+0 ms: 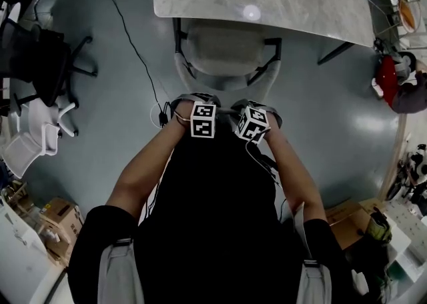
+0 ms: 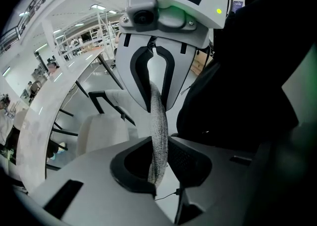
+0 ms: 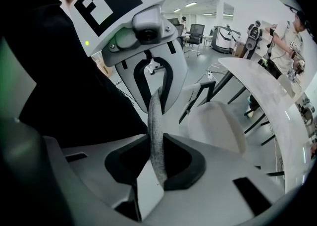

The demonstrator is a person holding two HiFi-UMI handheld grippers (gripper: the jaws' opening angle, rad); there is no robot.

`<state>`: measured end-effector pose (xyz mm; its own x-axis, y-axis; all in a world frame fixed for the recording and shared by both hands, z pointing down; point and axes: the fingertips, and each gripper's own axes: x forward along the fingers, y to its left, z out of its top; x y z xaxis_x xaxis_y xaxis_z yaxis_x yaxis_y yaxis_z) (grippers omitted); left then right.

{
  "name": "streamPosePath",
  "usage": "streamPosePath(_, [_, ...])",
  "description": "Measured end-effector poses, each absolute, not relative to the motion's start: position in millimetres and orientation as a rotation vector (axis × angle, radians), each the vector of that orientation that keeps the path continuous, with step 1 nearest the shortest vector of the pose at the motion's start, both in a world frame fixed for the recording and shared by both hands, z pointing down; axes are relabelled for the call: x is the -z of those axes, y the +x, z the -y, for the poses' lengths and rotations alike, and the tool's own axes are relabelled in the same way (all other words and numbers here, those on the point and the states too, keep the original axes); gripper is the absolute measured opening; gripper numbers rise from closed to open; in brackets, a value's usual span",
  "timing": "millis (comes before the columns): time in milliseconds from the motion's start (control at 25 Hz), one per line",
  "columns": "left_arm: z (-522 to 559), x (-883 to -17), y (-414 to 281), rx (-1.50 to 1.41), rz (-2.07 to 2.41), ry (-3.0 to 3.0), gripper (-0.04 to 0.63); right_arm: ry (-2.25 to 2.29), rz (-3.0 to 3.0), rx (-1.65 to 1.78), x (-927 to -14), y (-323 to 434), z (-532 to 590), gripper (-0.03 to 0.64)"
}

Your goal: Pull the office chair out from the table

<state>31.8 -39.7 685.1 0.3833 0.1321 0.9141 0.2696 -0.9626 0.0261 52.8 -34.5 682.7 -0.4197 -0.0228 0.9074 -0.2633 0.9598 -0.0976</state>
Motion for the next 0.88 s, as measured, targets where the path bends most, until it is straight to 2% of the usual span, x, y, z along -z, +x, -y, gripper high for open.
streamPosePath(880, [-42.4,-688.1,32.3,1.674,0.272,-2.509,0.080,0.134,2.005,-0.220,-683.6,53.2,-47.6,0.078])
